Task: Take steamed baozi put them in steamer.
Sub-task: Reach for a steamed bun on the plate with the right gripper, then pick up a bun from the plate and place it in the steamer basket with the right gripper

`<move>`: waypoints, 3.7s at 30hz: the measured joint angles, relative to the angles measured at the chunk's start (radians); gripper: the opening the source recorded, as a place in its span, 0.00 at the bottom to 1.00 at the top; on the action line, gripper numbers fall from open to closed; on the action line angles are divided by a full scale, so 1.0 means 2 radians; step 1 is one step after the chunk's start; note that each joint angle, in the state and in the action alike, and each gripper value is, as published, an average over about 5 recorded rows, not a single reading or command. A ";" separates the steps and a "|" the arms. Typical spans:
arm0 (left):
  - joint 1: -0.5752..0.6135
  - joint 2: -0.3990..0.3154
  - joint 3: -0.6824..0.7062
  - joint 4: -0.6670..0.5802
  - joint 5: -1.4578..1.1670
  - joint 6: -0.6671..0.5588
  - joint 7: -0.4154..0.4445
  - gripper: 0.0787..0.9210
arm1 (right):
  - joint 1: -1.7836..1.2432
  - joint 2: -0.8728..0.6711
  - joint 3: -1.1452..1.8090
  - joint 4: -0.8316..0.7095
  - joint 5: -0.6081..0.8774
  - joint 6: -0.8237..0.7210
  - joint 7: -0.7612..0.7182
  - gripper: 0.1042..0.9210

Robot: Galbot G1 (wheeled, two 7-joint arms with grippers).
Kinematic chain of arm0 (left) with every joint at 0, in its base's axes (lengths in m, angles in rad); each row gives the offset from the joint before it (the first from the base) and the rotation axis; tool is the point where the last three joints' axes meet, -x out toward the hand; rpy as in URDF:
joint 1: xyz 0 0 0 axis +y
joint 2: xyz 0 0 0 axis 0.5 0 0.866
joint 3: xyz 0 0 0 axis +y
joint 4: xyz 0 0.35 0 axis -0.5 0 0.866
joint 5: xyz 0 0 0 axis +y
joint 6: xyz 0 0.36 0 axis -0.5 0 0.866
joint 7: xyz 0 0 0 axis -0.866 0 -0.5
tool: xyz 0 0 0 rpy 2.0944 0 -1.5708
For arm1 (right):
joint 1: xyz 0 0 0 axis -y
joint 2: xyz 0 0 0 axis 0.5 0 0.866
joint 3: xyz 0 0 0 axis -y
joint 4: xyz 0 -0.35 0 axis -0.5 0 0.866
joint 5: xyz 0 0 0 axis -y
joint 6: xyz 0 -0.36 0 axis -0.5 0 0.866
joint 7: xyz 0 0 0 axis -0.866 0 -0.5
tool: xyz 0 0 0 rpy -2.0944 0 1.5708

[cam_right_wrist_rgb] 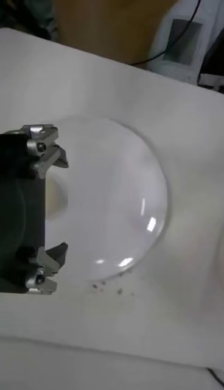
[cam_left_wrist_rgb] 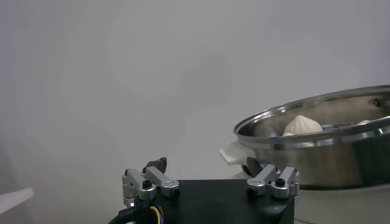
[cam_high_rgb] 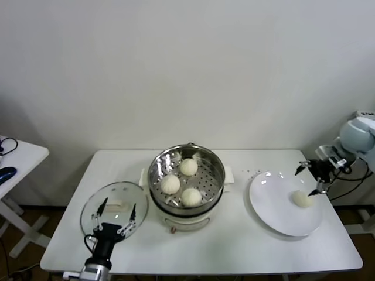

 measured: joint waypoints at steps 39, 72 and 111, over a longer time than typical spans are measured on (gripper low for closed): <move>0.003 0.001 -0.009 0.013 0.007 0.002 -0.001 0.88 | -0.129 0.146 0.157 -0.226 -0.164 0.044 0.026 0.88; 0.004 0.001 -0.009 0.015 0.006 -0.002 -0.002 0.88 | -0.110 0.148 0.142 -0.234 -0.144 0.036 0.028 0.71; -0.026 -0.008 0.036 0.004 0.026 0.000 -0.006 0.88 | 0.324 0.277 -0.397 0.016 0.480 -0.165 0.116 0.70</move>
